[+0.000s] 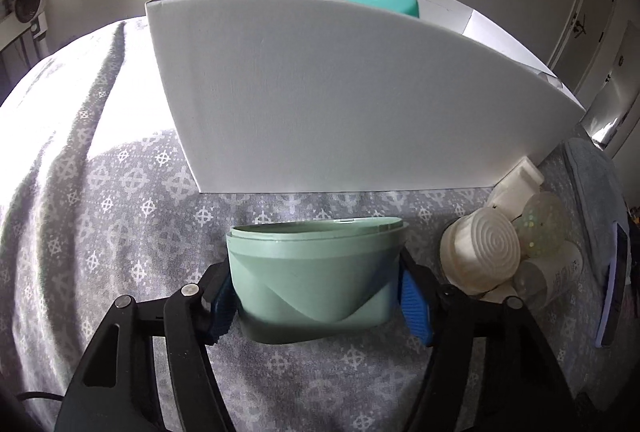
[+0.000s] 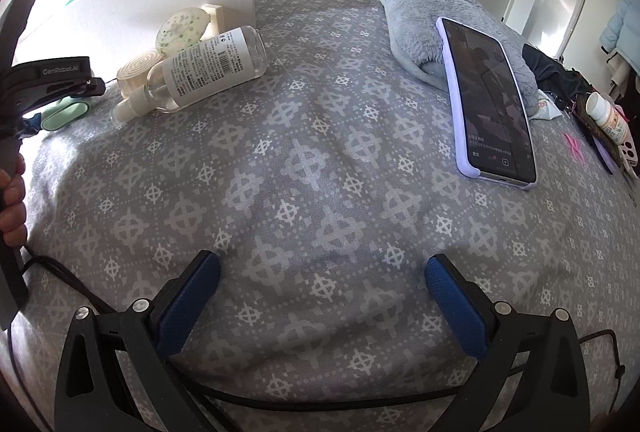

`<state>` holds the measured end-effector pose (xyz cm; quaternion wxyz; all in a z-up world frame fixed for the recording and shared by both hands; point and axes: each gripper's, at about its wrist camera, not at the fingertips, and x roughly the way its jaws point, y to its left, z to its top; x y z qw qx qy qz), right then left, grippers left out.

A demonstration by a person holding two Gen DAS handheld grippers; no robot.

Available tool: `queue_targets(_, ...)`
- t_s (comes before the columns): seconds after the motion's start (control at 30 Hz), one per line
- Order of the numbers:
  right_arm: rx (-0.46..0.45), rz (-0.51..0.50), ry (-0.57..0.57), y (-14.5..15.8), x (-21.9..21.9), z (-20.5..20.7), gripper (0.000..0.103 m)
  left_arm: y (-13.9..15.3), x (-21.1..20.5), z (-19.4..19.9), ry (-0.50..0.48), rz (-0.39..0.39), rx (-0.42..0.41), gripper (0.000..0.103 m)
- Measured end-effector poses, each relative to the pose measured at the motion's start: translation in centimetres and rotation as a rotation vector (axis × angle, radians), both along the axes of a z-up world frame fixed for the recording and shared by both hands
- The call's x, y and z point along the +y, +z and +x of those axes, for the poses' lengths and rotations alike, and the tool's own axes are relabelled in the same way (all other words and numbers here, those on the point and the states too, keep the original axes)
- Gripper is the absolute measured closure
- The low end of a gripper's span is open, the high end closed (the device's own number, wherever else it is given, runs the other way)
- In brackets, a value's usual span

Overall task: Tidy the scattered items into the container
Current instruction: 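Move the left tool to the mint-green holder and close its fingers on it, then lift the mint-green holder with the left tool and drop it into the white box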

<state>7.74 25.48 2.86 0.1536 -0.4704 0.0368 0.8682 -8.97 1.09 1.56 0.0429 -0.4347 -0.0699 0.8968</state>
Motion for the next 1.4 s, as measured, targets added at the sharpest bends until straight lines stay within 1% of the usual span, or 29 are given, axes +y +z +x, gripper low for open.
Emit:
queue_targets(0.1, 0.0, -0.001, 0.0, 0.0, 0.1, -0.1, 0.0, -0.1, -1.2, 1.8, 0.011, 0.035, 0.0, 0.036)
queue_targets(0.2, 0.0, 0.001, 0.0, 0.0, 0.1, -0.1, 0.0, 0.1, -1.8, 3.6, 0.009, 0.023, 0.007, 0.036)
queue_targets(0.3, 0.0, -0.003, 0.0, 0.0, 0.1, 0.0, 0.0, 0.5, -2.7, 4.8, 0.029, 0.043, 0.014, 0.036)
queue_targets(0.33, 0.0, -0.003, 0.0, 0.0, 0.1, -0.1, 0.0, 0.9, -2.9, 5.1, 0.035, 0.048, 0.019, 0.036)
queue_targets(0.37, 0.0, -0.004, 0.0, 0.0, 0.1, -0.1, 0.0, 2.2, -3.3, 5.5, 0.04, 0.055, 0.026, 0.036)
queue_targets(0.63, 0.0, -0.006, 0.0, 0.0, 0.1, -0.1, 0.0, 5.5, -4.8, 7.6, 0.053, 0.079, 0.106, 0.036)
queue_targets(0.7, 0.0, -0.007, 0.0, 0.0, 0.0, 0.0, 0.0, 7.0, -3.9, 6.8, 0.048, 0.094, 0.128, 0.036)
queue_targets(0.77, 0.0, -0.008, 0.0, 0.0, 0.0, 0.0, 0.0, 8.3, -3.9, 6.6, 0.045, 0.115, 0.153, 0.036)
queue_targets(0.87, -0.001, -0.009, 0.0, 0.0, 0.1, -0.2, 0.0, 10.8, -4.0, 5.0, 0.045, 0.145, 0.197, 0.036)
queue_targets(0.97, 0.0, -0.009, 0.0, 0.0, 0.1, -0.1, 0.0, 12.9, -3.7, 2.0, 0.048, 0.135, 0.245, 0.036)
queue_targets(1.1, 0.0, -0.01, 0.0, 0.0, 0.1, -0.1, 0.0, 15.0, -3.0, -3.0, 0.064, 0.131, 0.283, 0.036)
queue_targets(1.23, 0.0, -0.01, 0.0, 0.0, 0.1, -0.1, 0.0, 15.2, -2.2, -7.2, 0.079, 0.106, 0.282, 0.036)
queue_targets(1.4, 0.001, -0.014, 0.0, 0.0, 0.1, -0.3, 0.0, 13.0, -1.2, -9.5, 0.077, 0.055, 0.231, 0.036)
